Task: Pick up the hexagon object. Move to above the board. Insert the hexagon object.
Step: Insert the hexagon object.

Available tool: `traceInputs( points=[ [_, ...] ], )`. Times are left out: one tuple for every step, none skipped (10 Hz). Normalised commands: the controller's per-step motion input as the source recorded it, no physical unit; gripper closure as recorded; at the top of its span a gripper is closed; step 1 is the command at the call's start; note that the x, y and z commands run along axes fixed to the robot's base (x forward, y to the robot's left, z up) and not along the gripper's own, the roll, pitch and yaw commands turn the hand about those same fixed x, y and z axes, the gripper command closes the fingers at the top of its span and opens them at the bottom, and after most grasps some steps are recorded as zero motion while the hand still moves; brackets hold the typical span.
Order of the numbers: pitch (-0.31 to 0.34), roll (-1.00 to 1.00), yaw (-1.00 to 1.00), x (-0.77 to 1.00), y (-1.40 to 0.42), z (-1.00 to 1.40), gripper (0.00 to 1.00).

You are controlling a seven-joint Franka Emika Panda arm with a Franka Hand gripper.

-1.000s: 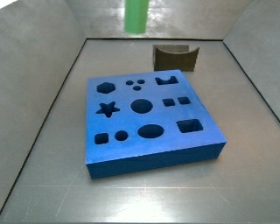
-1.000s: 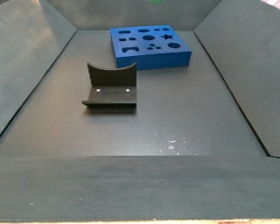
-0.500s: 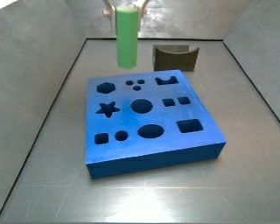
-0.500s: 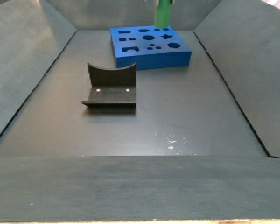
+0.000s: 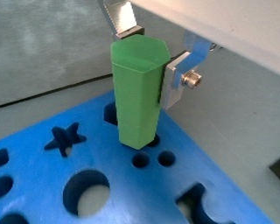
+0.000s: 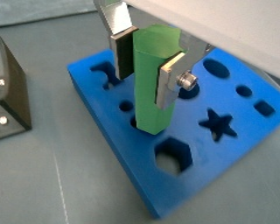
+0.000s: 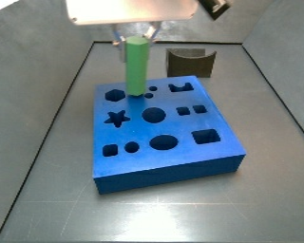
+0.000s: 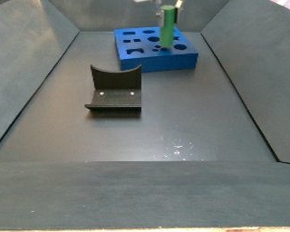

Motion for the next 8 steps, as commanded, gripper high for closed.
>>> traceInputs(
  points=[
    [0.0,0.0,0.0,-0.14,0.0,-0.02,1.0],
    [0.0,0.22,-0.22,-0.8,-0.06,-0.11,1.0],
    [0.0,0.02,-0.06,-0.07,-0.01,0.0,1.0],
    [0.0,0.0,0.0,0.0,-0.04,-0.04,1.0],
    [0.037,0.0,-0.52,0.5,0.0,-0.13,1.0],
    [0.089,0.0,-0.53,0.48,0.0,-0.09,1.0],
    [0.071,0.0,-0.06,0.09,0.0,0.0,1.0],
    [0.0,0.0,0.0,-0.02,0.0,0.0,1.0]
  ],
)
